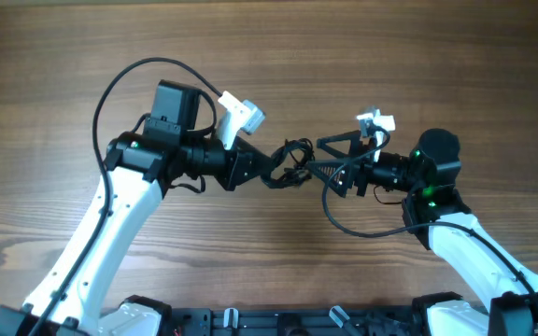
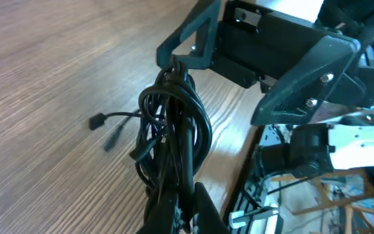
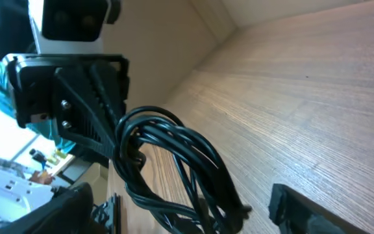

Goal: Untangle cables
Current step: 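Reach the right gripper toward the bundle held by the left gripper, then grasp a cable strand with the right gripper near the left gripper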

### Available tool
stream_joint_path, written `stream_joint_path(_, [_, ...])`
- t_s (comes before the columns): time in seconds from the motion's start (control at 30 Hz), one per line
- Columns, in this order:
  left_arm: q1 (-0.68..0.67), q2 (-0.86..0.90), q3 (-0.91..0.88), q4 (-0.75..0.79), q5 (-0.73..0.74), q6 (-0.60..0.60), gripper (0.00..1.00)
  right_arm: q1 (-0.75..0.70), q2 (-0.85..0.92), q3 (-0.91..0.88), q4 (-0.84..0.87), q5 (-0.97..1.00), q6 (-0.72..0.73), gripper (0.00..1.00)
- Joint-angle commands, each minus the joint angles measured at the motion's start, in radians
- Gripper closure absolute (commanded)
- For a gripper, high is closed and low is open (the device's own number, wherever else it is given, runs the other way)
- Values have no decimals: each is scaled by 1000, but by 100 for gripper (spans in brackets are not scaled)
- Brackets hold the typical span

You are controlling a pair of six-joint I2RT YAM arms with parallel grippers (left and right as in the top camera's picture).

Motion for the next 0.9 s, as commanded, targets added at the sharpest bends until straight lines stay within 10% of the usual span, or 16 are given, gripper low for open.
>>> stream_joint_path(0.0, [4, 16, 11, 2, 158, 68, 96, -1, -18, 6, 4, -38, -53, 19])
stream_joint_path(0.13, [4, 16, 11, 2, 222, 67, 96, -1, -16, 5, -42, -42, -127, 28])
stream_joint_path(0.3, [2, 16, 11, 3, 259, 32, 92, -2, -16, 5, -28, -45, -71, 95])
stream_joint_path(0.53, [0, 16, 11, 25, 195, -175, 0, -39, -16, 5, 21, 133, 373, 95])
stream_joint_path(0.67, [-101, 16, 11, 153, -365, -799, 0, -52, -16, 5, 16, 294, 645, 96])
stream_joint_path(0.87, [-327, 67, 11, 279, -809, -1158, 8, -52, -16, 4, -4, 261, 678, 96])
